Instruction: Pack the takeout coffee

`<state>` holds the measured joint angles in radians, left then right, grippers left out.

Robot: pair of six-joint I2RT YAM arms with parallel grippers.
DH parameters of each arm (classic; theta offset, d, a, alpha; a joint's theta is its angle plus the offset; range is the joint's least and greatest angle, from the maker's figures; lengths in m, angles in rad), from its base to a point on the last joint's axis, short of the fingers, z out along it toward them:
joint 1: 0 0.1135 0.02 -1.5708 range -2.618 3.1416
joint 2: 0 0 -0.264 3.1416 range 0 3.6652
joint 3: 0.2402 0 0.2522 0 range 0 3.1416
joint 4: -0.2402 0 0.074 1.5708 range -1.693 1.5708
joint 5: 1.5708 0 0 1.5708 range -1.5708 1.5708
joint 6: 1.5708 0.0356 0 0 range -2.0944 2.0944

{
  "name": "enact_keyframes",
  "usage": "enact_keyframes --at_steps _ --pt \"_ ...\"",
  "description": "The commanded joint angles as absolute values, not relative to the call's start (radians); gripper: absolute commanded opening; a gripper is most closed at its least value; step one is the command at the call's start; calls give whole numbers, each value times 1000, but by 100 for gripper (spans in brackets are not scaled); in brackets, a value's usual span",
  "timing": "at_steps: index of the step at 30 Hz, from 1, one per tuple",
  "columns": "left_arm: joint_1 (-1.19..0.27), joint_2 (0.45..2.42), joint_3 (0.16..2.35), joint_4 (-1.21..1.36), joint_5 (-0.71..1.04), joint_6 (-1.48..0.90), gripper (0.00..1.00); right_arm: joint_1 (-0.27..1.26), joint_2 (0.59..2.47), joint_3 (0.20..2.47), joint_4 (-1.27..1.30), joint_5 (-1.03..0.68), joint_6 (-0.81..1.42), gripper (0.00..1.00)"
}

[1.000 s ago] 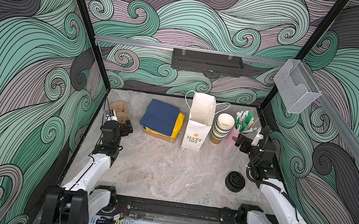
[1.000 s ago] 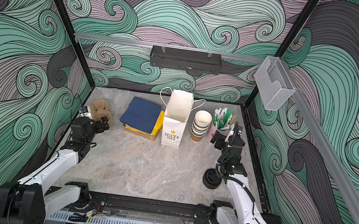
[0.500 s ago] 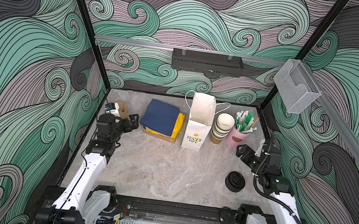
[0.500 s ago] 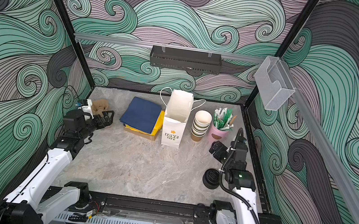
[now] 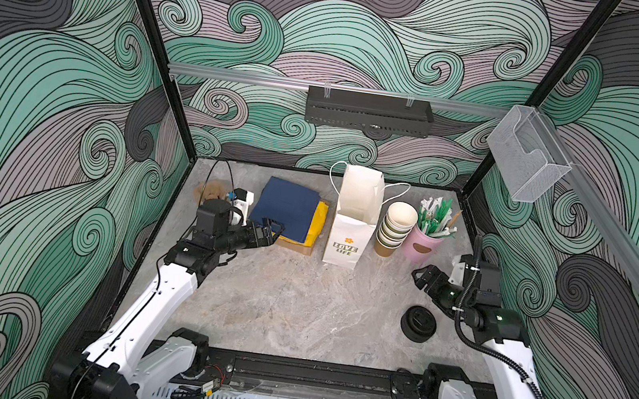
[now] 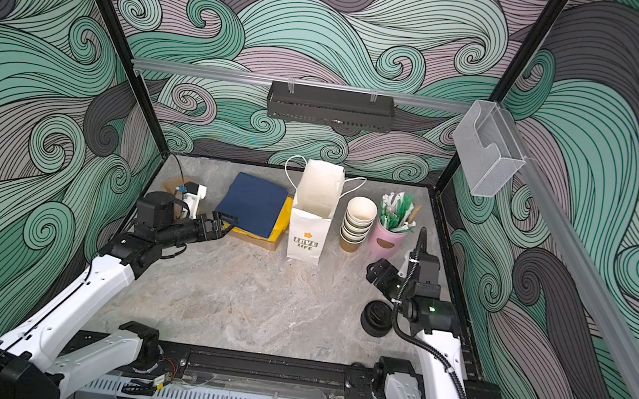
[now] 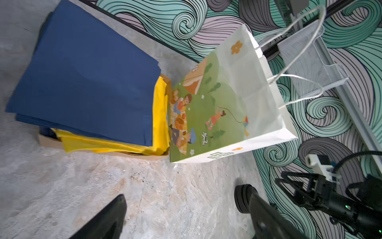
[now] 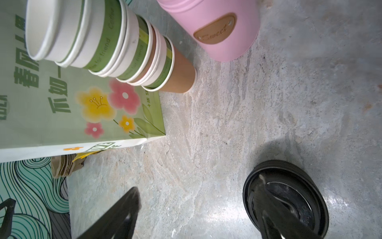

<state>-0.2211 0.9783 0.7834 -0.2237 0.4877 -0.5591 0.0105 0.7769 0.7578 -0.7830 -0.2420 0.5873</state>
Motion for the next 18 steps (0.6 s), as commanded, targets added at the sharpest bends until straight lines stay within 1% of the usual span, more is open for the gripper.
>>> enact_keyframes --at_steps 1,3,7,11,14,16,18 --pt "-277 988 824 -181 512 -597 95 19 789 808 -916 -239 560 86" --pt "-313 1010 855 -156 508 -602 95 21 801 835 -965 -202 547 86" --pt "-387 1080 921 -93 502 -632 95 27 857 914 -980 -212 538 82" --pt "-443 1161 1008 -90 502 -631 95 49 951 1063 -953 -201 523 77" --pt "-458 1194 1039 -86 495 -638 94 78 1045 1207 -962 -154 491 73" --pt "-463 1205 1045 -79 487 -645 94 98 1107 1293 -962 -128 474 69" --pt "-467 1207 1039 -69 479 -646 94 117 1173 1372 -956 -94 458 61"
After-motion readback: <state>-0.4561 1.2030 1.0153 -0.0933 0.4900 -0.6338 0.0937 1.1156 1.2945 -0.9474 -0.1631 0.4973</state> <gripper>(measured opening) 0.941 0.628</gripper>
